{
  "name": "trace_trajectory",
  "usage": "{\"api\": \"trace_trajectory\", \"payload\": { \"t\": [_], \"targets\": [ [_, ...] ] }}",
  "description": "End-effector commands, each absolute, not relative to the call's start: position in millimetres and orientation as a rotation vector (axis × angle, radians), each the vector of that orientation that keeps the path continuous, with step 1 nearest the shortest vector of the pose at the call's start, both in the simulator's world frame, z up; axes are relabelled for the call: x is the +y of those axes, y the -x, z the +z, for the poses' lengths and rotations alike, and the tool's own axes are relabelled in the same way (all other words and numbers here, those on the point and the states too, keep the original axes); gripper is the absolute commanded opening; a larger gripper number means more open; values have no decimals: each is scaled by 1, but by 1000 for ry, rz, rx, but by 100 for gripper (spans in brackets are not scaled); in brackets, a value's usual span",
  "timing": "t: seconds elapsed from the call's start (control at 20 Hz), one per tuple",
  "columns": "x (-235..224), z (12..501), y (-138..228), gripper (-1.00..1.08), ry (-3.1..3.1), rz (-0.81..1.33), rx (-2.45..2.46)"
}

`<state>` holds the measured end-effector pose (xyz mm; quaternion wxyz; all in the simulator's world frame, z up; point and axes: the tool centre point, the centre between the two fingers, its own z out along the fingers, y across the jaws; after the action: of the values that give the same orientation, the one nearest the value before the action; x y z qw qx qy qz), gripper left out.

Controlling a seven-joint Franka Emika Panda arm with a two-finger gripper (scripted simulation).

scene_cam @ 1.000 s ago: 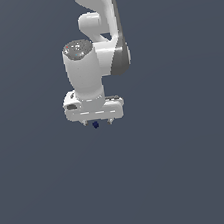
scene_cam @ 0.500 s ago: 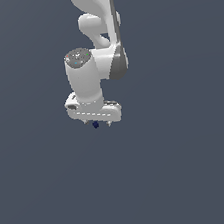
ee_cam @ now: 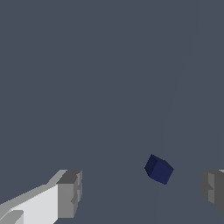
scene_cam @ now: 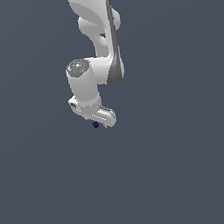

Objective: Pick up the object and move it to a goal position.

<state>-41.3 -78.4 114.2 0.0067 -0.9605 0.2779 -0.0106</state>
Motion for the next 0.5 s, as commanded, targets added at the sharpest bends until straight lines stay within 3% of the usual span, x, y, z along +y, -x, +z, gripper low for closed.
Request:
{"api": "trace_trajectory", "payload": {
  "t": [0.0,0.45],
  "targets": [
    [-82,103,51,100,2964,-25,998],
    [-93,75,82,100,2827,-6,1355]
  ]
}}
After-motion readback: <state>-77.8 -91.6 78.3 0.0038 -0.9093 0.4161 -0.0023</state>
